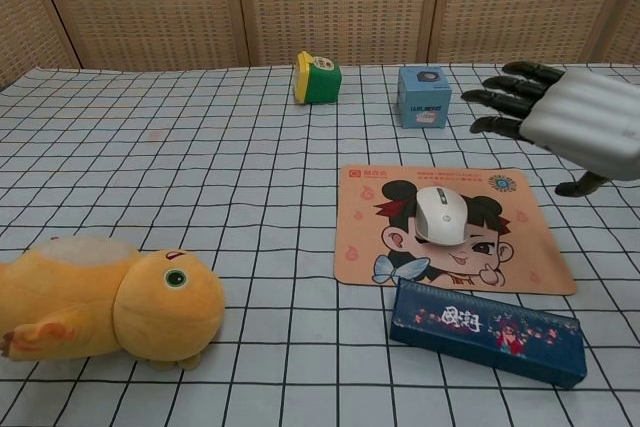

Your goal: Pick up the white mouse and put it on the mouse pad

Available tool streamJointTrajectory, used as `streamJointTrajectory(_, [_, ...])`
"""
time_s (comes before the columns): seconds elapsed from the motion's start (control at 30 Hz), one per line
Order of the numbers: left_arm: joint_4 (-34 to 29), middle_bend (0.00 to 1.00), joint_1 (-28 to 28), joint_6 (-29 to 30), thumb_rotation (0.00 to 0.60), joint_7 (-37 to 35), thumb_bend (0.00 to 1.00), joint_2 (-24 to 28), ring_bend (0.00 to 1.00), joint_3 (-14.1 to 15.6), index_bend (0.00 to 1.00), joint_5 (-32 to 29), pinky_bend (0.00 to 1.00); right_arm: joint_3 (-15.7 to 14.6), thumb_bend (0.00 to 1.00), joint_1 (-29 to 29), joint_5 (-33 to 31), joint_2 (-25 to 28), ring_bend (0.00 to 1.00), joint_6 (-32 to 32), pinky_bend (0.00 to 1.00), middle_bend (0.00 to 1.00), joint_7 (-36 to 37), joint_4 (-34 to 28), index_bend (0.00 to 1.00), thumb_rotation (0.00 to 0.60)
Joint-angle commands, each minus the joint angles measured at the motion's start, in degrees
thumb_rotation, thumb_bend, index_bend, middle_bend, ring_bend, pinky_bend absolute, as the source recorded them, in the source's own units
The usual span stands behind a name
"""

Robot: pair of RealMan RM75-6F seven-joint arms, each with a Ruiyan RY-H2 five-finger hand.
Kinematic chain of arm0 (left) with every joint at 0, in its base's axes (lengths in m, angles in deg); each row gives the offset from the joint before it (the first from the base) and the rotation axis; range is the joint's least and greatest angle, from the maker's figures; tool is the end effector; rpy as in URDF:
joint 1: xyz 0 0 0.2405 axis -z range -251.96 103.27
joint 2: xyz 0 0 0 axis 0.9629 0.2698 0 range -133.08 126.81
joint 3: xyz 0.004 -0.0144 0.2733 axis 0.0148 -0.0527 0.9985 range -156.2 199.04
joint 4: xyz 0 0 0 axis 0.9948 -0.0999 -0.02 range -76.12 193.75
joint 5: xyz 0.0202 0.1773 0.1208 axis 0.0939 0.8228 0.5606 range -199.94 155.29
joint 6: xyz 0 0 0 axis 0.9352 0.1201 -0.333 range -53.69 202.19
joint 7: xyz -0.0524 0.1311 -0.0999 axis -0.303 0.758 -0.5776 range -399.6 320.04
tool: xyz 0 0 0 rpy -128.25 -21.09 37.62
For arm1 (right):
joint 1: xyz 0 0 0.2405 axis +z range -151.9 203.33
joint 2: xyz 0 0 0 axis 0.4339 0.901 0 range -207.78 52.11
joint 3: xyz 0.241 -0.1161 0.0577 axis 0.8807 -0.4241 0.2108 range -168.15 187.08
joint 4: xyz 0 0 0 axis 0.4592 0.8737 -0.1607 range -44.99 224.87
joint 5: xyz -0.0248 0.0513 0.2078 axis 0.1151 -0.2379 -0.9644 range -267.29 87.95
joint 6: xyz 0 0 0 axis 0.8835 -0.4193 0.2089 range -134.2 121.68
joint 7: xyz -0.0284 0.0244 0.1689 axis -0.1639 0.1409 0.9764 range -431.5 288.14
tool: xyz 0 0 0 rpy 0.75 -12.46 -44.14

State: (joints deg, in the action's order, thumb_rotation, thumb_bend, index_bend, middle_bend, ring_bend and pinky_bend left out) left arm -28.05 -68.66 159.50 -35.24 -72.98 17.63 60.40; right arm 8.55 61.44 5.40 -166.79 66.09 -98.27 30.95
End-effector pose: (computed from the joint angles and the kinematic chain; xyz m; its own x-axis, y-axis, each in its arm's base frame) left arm -0.3436 0.2207 0.1434 0.4569 -0.0190 0.8893 0.8891 0.0402 -0.4559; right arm -0.2339 -0.3658 0.0080 0.8295 0.3031 0.4692 -0.2883 -0.4872 0.8244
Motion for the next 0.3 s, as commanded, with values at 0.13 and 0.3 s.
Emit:
streamJointTrajectory(0.13, [0.28, 0.0, -0.35, 0.88, 0.6, 0.12, 0.0, -0.43, 0.0, 0.27, 0.0, 0.83, 0.0, 3.54, 0.17, -10.91, -9.29, 3.4, 0.0, 9.17, 0.0, 0.0, 10.84, -8.11, 0.16, 0.6])
streamJointTrajectory(0.3, [0.69, 0.0, -0.56, 1.69, 0.6, 1.06, 0.0, -1.13, 0.0, 0.81, 0.0, 2.13, 0.0, 2.48, 0.17, -16.03, -11.19, 5.37, 0.0, 11.16, 0.0, 0.0, 19.32, -11.3, 0.14, 0.6])
